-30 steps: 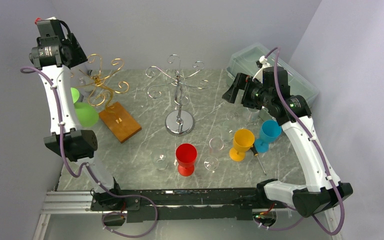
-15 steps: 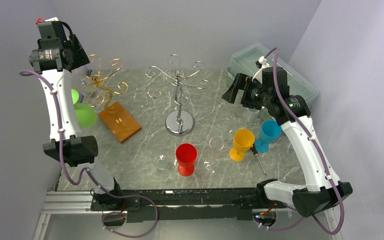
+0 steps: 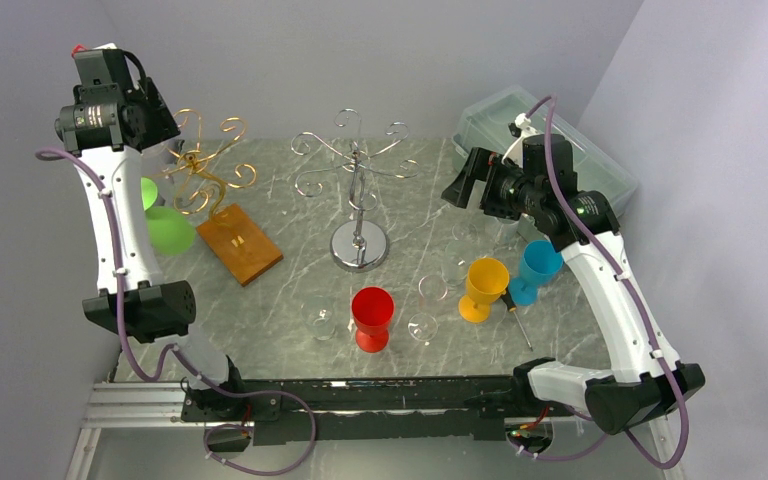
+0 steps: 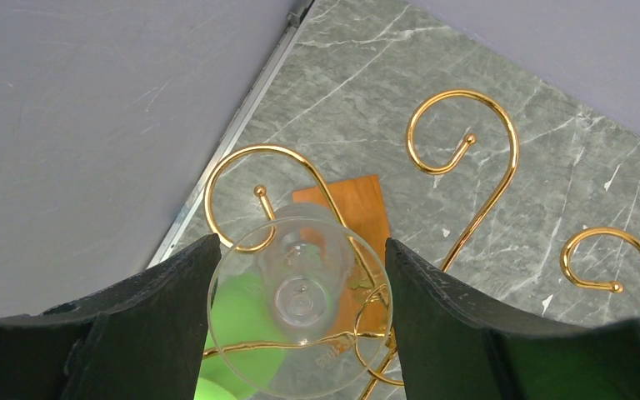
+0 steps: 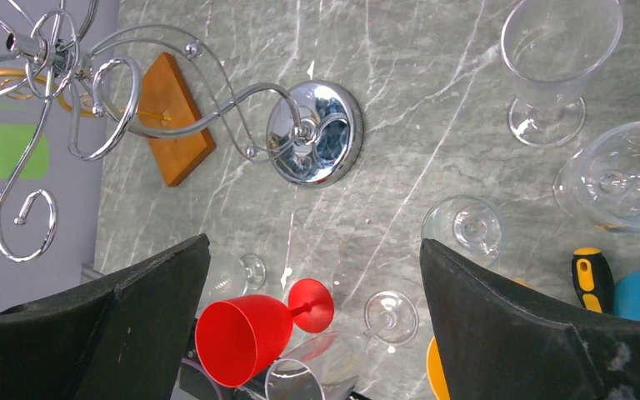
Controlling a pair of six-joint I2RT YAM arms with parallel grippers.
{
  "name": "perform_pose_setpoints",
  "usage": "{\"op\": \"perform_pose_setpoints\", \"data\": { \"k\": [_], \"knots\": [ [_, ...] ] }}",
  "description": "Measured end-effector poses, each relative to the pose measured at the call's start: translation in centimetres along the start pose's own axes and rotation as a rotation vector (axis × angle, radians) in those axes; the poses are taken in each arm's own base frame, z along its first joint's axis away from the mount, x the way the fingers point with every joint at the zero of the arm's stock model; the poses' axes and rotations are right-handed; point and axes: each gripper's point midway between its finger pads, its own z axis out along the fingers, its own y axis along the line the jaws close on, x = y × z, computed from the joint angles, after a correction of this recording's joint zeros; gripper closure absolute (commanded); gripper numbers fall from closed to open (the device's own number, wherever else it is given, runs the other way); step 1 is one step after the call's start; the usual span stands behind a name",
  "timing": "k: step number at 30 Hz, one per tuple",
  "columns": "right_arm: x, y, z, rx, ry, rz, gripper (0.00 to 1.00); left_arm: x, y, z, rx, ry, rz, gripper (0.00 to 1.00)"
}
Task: Take the wine glass off the wine glass rack
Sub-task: Pick up the wine glass from the wine rack.
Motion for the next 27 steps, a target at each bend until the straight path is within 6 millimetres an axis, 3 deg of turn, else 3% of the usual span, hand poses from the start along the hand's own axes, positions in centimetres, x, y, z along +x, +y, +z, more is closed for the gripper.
{"op": "perform_pose_setpoints", "data": {
  "k": [12,27],
  "knots": [
    [0.4,0.3,0.1,-0.007,0.011,-0.006,0.0,-0.5,1.3,-2.1,-0.042,-0.037,-0.007,0.59],
    [0.9,0.7,0.5,-0.018,0.032,-0.014,0.0,1.1,3.5,-2.3,-0.157,0.0,0.009,0.58]
  ]
}}
